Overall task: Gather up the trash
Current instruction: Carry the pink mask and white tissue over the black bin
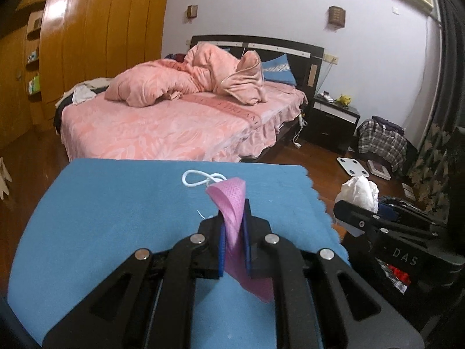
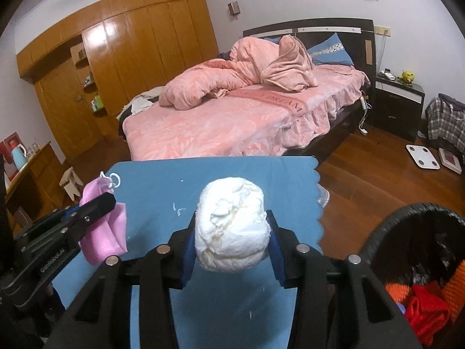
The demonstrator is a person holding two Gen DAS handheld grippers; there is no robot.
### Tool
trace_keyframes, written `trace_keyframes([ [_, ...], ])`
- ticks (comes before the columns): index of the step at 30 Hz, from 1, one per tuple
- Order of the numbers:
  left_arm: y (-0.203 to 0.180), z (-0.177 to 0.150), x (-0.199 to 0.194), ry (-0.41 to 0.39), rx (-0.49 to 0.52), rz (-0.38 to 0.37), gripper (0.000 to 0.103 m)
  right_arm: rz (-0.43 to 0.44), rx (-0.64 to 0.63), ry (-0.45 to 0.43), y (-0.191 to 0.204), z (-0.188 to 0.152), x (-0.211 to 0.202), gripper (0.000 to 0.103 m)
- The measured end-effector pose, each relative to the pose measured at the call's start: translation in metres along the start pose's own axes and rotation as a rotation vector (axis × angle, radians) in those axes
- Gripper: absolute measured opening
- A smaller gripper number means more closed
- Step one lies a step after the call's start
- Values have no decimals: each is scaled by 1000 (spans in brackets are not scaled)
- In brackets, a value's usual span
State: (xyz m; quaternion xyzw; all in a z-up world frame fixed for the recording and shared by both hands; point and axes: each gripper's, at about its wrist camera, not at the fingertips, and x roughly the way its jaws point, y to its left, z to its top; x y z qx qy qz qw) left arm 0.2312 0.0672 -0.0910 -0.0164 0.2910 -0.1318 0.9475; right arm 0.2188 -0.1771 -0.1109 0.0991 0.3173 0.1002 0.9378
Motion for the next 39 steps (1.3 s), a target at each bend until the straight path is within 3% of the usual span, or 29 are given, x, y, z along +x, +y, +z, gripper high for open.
trace_keyframes([
  [24,-78,-18,-132,-85,63,-96,12,-38,-22,-122,-8,-27,-141,43],
  [39,-127,-21,-161,-128,134,-174,12,-93,-23,-197,-33,-34,-201,43],
])
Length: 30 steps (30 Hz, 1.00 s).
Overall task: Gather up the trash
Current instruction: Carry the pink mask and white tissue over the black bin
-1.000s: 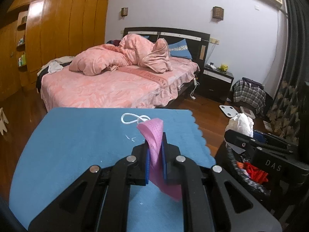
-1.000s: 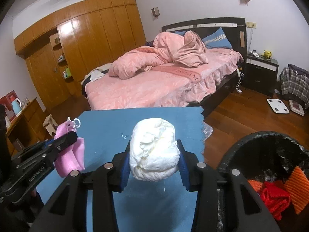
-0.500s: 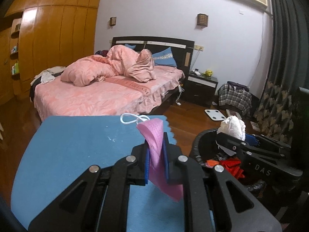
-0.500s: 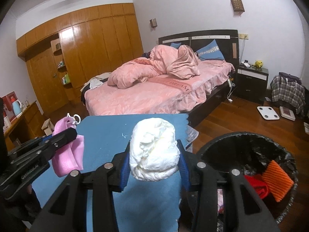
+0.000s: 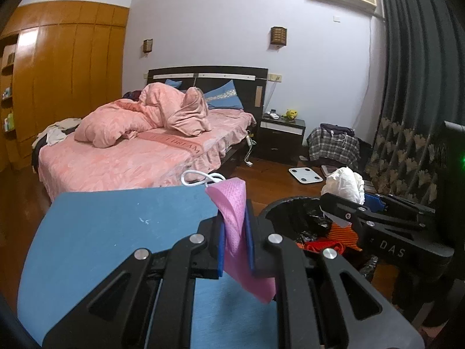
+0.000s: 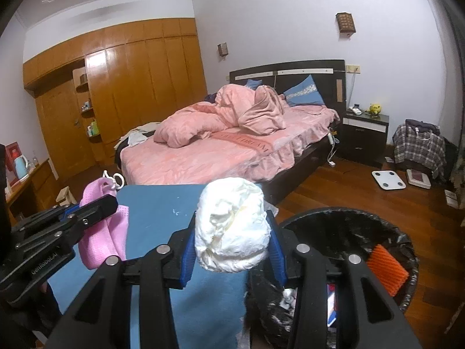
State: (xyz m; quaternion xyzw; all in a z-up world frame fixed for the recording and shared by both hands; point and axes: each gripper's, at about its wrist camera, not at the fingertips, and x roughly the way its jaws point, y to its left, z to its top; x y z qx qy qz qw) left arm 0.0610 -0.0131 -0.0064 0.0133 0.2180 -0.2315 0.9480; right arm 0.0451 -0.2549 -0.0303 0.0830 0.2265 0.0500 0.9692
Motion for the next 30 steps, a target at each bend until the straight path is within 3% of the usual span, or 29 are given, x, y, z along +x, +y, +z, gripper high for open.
trace_keyframes([
  [15,-46,7,17,-16,60,-92,11,-102,35,-36,-41,1,-28,43],
  [30,-105,2,81,15,118,-230,11,-248,107,-12,-116,-14,-31,43],
])
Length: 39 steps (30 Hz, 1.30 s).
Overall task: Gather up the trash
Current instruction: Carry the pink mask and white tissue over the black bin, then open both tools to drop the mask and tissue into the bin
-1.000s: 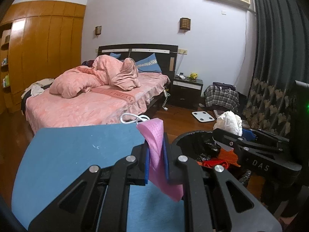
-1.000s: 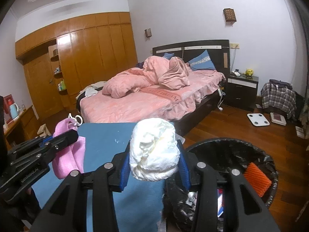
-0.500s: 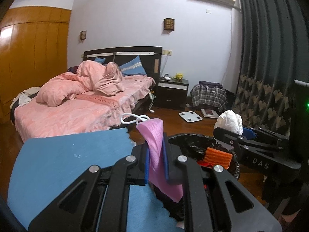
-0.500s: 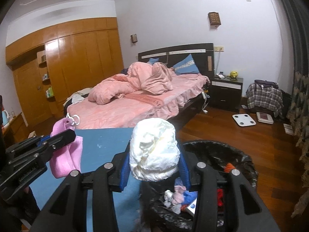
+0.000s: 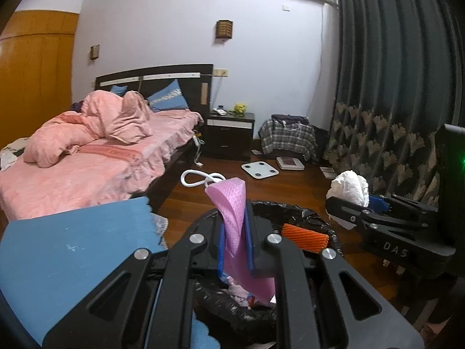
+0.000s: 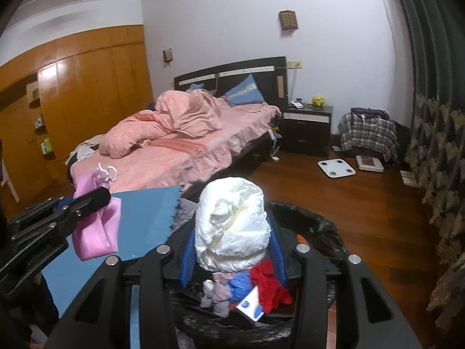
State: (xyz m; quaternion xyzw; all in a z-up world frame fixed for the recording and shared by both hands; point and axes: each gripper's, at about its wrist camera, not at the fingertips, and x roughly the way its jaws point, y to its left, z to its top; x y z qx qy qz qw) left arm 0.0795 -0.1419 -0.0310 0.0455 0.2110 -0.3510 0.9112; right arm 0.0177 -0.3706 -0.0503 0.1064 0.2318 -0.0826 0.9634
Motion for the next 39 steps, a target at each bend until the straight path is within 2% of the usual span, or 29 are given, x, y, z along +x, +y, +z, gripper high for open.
trace_keyframes([
  [11,-17,-4,63,43,21,-73,11,-33,15,36,-34,-10,21,43],
  [24,-17,-9,120,116,7,-128,13,-35,24,92,-49,-16,59,43],
  [26,-15,-10,127,127,5,-136,25,-42,26,102,-52,-18,64,49],
  [27,-13,-10,129,132,1,-139,36,-47,25,106,-54,-18,67,49],
  [28,-12,-10,131,136,-8,-146,41,-50,25,112,-54,-19,69,50],
  [30,-9,-11,134,147,-18,-146,46,-56,31,122,-56,-19,73,59],
  [33,-4,-11,132,148,-31,-135,63,-66,35,120,-58,-20,72,69],
  [34,-3,-10,130,141,-35,-125,69,-71,35,116,-59,-20,71,77],
  [37,4,-7,125,134,-45,-102,75,-77,39,111,-60,-18,67,82],
  [39,8,-4,119,131,-48,-77,80,-86,40,104,-59,-17,62,91],
])
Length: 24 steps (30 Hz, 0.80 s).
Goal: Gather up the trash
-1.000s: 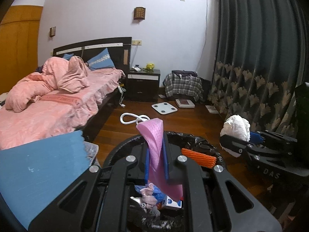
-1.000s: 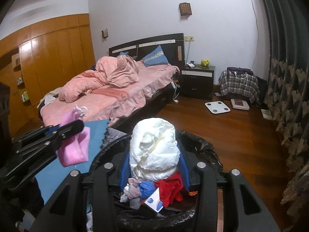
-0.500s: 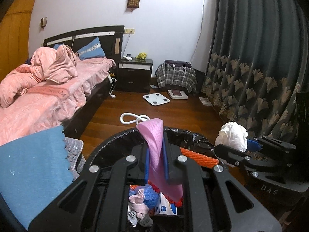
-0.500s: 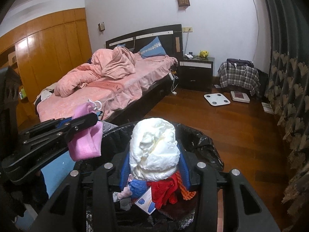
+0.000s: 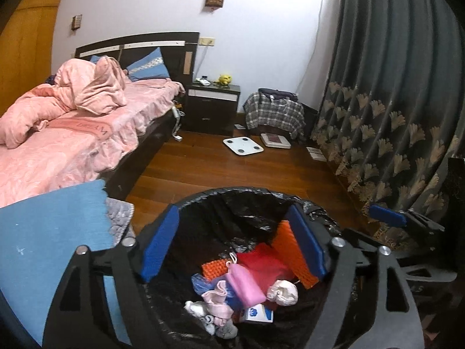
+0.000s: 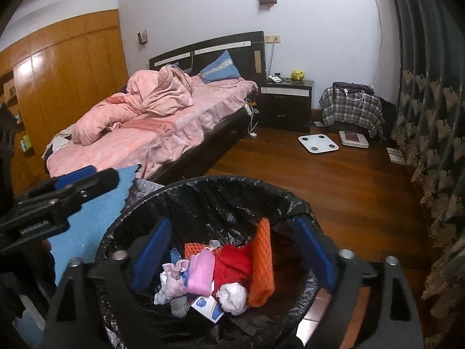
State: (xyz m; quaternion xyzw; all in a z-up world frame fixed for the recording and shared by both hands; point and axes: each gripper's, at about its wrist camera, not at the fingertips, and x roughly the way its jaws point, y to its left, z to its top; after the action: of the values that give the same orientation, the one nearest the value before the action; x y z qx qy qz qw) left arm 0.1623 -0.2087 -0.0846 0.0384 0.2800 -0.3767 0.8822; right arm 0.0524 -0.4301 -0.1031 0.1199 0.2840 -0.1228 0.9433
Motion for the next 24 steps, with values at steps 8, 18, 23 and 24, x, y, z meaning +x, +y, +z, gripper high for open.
trace_keyframes([
  [8,14,6,-44,-28,-2,83,94,36,21,17,7,7,-22,97],
  [18,22,3,-110,-75,-51,183,97,84,8,-26,37,12,-69,97],
  [23,17,0,-137,-89,-50,223,97,110,-3,-35,53,14,-90,97],
  [24,16,-1,-143,-92,-50,232,97,114,-7,-38,56,15,-94,97],
])
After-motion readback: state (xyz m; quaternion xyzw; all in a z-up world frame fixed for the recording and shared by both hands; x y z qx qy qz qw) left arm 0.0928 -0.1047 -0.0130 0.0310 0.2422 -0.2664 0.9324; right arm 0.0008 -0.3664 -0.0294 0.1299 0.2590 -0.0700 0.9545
